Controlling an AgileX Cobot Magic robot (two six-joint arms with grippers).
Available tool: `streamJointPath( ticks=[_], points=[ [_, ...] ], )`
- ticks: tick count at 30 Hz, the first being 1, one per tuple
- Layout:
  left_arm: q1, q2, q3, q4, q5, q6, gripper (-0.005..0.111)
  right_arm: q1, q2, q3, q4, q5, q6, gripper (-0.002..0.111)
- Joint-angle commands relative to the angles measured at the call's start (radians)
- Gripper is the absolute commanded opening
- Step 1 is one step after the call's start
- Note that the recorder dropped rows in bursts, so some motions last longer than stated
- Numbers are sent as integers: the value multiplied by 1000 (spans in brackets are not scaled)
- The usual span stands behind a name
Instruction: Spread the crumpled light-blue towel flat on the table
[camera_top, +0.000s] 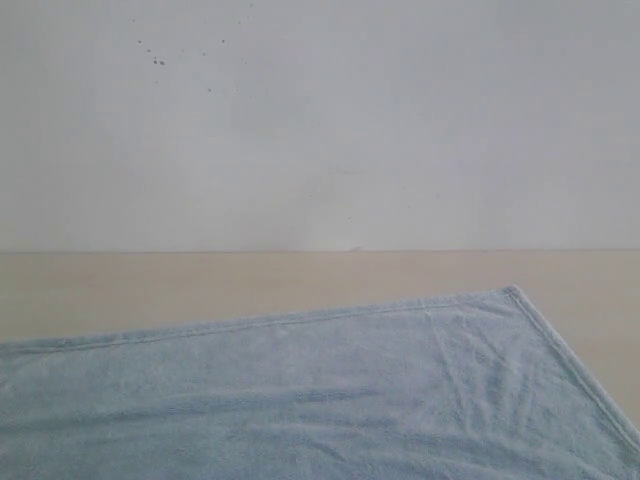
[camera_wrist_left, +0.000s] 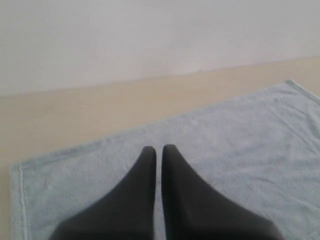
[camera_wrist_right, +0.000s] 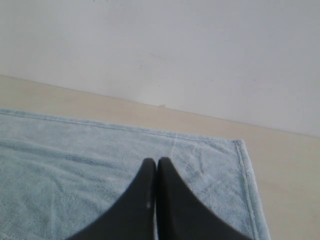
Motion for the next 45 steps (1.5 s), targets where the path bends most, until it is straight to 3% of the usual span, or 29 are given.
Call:
streamJointPath(
  ticks=[1, 8, 14, 20, 25, 36, 45],
  points=[
    [-2, -133, 76, 13, -128, -38, 4, 4, -5, 5, -2, 1, -3, 0],
    [-4, -384, 207, 259, -175, -478, 4, 4, -5, 5, -2, 1, -3, 0],
    [-4, -384, 235, 395, -228, -540, 4, 4, -5, 5, -2, 1, -3, 0],
    [-4, -384, 332, 551, -576, -608, 4, 4, -5, 5, 3, 1, -3, 0],
    [-4, -384, 441, 562, -738, -677, 4, 4, -5, 5, 3, 1, -3, 0],
    [-4, -384, 483, 562, -658, -670, 4, 4, -5, 5, 3, 9, -3, 0],
    [-4, -384, 483, 555, -641, -563, 4, 4, -5, 5, 3, 8, -3, 0]
  ],
)
